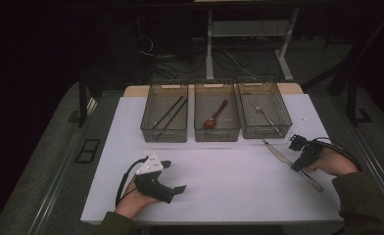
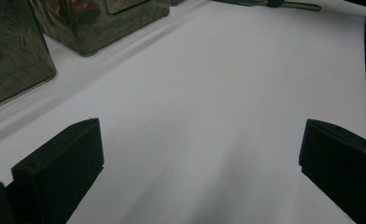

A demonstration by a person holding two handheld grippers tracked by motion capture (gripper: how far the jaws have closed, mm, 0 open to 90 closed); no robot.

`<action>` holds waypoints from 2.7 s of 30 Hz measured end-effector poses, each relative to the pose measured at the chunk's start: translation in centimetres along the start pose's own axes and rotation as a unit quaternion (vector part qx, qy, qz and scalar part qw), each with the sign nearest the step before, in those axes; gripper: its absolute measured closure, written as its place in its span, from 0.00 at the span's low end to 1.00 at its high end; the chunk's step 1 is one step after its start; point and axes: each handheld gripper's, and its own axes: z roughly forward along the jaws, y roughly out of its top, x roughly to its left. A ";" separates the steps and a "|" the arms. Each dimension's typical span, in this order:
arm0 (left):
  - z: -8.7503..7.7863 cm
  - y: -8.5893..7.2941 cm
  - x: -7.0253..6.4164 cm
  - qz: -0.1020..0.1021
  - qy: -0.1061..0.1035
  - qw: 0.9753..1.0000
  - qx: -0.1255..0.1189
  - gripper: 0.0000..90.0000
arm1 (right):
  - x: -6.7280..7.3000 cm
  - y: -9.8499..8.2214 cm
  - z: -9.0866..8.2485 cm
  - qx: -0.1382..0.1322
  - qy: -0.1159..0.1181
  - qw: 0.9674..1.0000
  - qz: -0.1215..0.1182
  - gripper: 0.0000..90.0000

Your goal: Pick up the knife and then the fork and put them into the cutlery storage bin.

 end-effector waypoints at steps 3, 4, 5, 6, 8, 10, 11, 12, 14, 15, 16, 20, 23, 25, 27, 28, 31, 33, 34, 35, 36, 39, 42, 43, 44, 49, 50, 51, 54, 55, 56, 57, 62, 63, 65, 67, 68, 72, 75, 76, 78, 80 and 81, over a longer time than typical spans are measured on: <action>0.0 0.0 0.0 0.000 0.000 1.000 0.000 0.00 | 0.0 0.1 0.0 0.002 -0.002 1.000 0.001 0.87; 0.0 0.0 0.0 0.000 0.000 1.000 0.000 0.00 | 0.1 0.1 0.0 0.003 -0.002 1.000 -0.001 0.87; 0.0 0.0 0.0 0.001 0.001 1.000 0.000 0.00 | 0.1 0.1 0.0 0.002 -0.003 1.000 -0.003 0.87; 0.0 0.0 0.0 0.001 0.000 1.000 0.000 0.00 | 0.1 0.0 0.0 0.001 -0.004 1.000 -0.005 0.88; 0.0 0.0 0.0 0.000 0.000 1.000 0.000 0.00 | 0.1 -0.1 0.0 -0.003 -0.005 1.000 -0.004 0.88; 0.0 0.0 0.0 0.000 0.000 1.000 0.001 0.00 | 0.0 -0.3 -0.1 -0.011 -0.001 1.000 -0.001 0.88; 0.0 0.0 0.0 0.000 0.000 1.000 0.001 0.00 | -0.1 -0.5 -0.1 -0.015 0.001 1.000 0.001 0.88; 0.0 0.0 0.0 0.000 0.000 1.000 0.000 0.00 | -0.1 -0.6 -0.2 -0.019 0.003 1.000 0.002 0.88; 0.0 0.0 0.0 0.001 0.000 1.000 0.001 0.00 | -0.1 -0.9 -0.4 -0.030 0.008 1.000 0.006 0.88; 0.0 0.0 0.0 0.001 0.000 1.000 0.001 0.00 | -0.2 -1.0 -0.5 -0.037 0.010 0.999 0.009 0.88; 0.0 0.0 0.0 0.000 0.000 1.000 0.001 0.00 | -0.2 -1.1 -0.6 -0.044 0.014 0.999 0.010 0.88; 0.0 0.0 -0.1 0.000 0.000 1.000 0.001 0.00 | -0.4 -1.7 -1.2 -0.080 0.017 0.996 0.020 0.88; 0.1 0.0 0.0 0.000 0.000 1.000 0.001 0.00 | -0.5 -2.2 -1.7 -0.108 0.018 0.994 0.027 0.88; 0.1 0.0 0.0 0.000 -0.001 1.000 0.001 0.00 | -0.5 -2.6 -2.0 -0.127 0.021 0.991 0.028 0.88; 0.1 0.0 0.0 0.000 -0.001 1.000 0.001 0.00 | -0.5 -2.9 -2.3 -0.148 0.025 0.988 0.034 0.88; 0.1 0.0 0.0 0.000 -0.001 1.000 0.001 0.00 | -0.5 -3.1 -2.4 -0.159 0.025 0.986 0.036 0.88; 0.1 0.0 0.0 -0.001 -0.001 1.000 0.001 0.00 | -0.6 -3.5 -2.7 -0.189 0.027 0.981 0.043 0.88; 0.1 0.0 0.0 0.000 -0.001 1.000 0.002 0.00 | -0.7 -3.7 -2.9 -0.204 0.028 0.977 0.046 0.88; 0.1 0.0 0.0 0.000 -0.001 1.000 0.001 0.00 | -0.7 -3.8 -3.0 -0.211 0.029 0.976 0.049 0.88; 0.1 0.0 0.0 0.000 -0.001 1.000 0.002 0.00 | -0.8 -3.9 -3.0 -0.219 0.031 0.974 0.053 0.88; 0.1 0.0 0.0 0.000 -0.001 1.000 0.001 0.00 | -0.9 -4.0 -3.1 -0.228 0.033 0.972 0.055 0.88; 0.1 0.0 0.0 0.000 -0.001 1.000 0.002 0.00 | -1.1 -4.4 -3.3 -0.249 0.046 0.965 0.061 0.88; 0.1 0.0 0.0 0.000 -0.002 1.000 0.001 0.00 | -1.3 -4.6 -3.4 -0.265 0.053 0.960 0.067 0.88; 0.1 0.0 0.0 0.000 -0.002 1.000 0.001 0.00 | -1.3 -4.7 -3.5 -0.272 0.054 0.958 0.069 0.88; 0.1 0.0 0.0 0.000 -0.002 1.000 0.002 0.00 | -1.3 -4.8 -3.6 -0.278 0.055 0.956 0.071 0.88; 0.1 0.0 0.0 0.002 -0.002 1.000 0.002 0.00 | -1.5 -5.1 -3.8 -0.318 0.059 0.943 0.080 0.88; 0.1 0.0 0.0 0.001 -0.003 1.000 0.002 0.00 | -1.5 -5.2 -3.8 -0.327 0.062 0.940 0.077 0.88; 0.1 0.0 0.0 0.002 -0.003 1.000 0.003 0.00 | -1.5 -5.3 -3.8 -0.335 0.065 0.937 0.079 0.88; 0.1 0.0 0.0 0.002 -0.003 1.000 0.003 0.00 | -1.6 -5.5 -3.7 -0.347 0.065 0.932 0.083 0.88; 0.1 0.0 0.0 0.002 -0.003 1.000 0.002 0.00 | -1.5 -5.5 -3.7 -0.350 0.065 0.931 0.084 0.88; 0.1 0.0 0.0 0.003 -0.003 1.000 0.003 0.00 | -1.5 -5.6 -3.7 -0.354 0.062 0.929 0.084 0.88; 0.1 0.0 0.0 0.003 -0.003 1.000 0.002 0.00 | -1.6 -5.7 -3.6 -0.360 0.064 0.927 0.081 0.88; 0.1 0.0 0.0 0.003 -0.003 1.000 0.003 0.00 | -1.5 -5.9 -3.7 -0.398 0.054 0.912 0.083 0.88; 0.1 0.0 0.0 0.003 -0.003 1.000 0.003 0.00 | -1.5 -5.9 -3.7 -0.403 0.057 0.909 0.086 0.88; 0.1 0.0 0.0 0.003 -0.003 1.000 0.003 0.00 | -1.5 -5.9 -3.8 -0.412 0.056 0.905 0.087 0.88; 0.1 0.0 0.0 0.004 -0.003 1.000 0.003 0.00 | -1.5 -5.9 -3.7 -0.418 0.054 0.903 0.087 0.88; 0.1 0.0 0.0 0.004 -0.003 1.000 0.003 0.00 | -1.4 -5.8 -3.7 -0.421 0.053 0.901 0.086 0.88; 0.1 0.0 0.0 0.004 -0.003 1.000 0.003 0.00 | -1.4 -5.5 -3.8 -0.441 0.052 0.892 0.085 0.88; 0.1 0.0 0.0 0.003 -0.003 1.000 0.003 0.00 | -1.3 -5.4 -4.0 -0.456 0.046 0.885 0.086 0.88; 0.1 0.0 0.0 0.003 -0.003 1.000 0.003 0.00 | -1.4 -5.3 -4.0 -0.461 0.046 0.882 0.090 0.88; 0.0 0.0 0.0 0.003 -0.002 1.000 0.003 0.00 | -1.4 -5.2 -4.2 -0.470 0.047 0.876 0.092 0.88; 0.0 0.0 0.0 0.003 -0.002 1.000 0.002 0.00 | -1.5 -5.1 -4.4 -0.478 0.045 0.872 0.096 0.88; 0.0 0.0 0.0 0.003 -0.002 1.000 0.003 0.00 | -1.6 -5.0 -4.5 -0.481 0.043 0.870 0.096 0.88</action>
